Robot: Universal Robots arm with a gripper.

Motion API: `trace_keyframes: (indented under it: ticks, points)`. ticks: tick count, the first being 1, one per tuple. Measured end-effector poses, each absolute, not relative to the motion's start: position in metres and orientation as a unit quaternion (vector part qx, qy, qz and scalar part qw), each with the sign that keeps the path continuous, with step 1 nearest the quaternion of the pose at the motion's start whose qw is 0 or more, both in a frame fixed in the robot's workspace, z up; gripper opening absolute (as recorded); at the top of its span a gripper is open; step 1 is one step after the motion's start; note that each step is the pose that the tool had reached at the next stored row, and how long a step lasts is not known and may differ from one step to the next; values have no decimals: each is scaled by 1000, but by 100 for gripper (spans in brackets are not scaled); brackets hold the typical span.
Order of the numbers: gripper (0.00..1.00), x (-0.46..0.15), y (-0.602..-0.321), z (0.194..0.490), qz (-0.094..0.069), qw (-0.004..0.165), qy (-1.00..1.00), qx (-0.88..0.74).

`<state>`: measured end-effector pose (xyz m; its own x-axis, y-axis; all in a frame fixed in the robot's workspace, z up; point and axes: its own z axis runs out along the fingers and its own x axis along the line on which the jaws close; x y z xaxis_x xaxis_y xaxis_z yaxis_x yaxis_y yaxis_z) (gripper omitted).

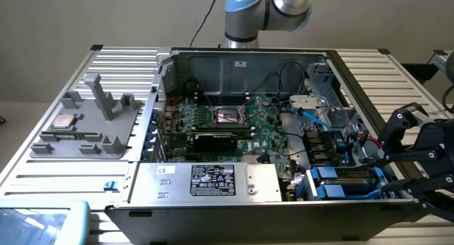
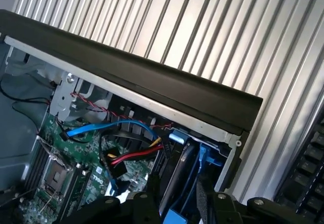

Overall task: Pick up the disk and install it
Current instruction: 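Insert the first disk wire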

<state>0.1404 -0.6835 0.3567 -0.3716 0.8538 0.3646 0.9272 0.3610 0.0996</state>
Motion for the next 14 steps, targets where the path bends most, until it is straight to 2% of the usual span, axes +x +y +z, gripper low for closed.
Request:
trace_keyframes:
  ticks: [1, 8, 14]
  points:
    - [38, 141, -683, 356, -145, 127, -817, -543]
    - [38, 145, -683, 349, -144, 133, -832, -519]
    - [38, 148, -683, 346, -154, 144, -839, -501]
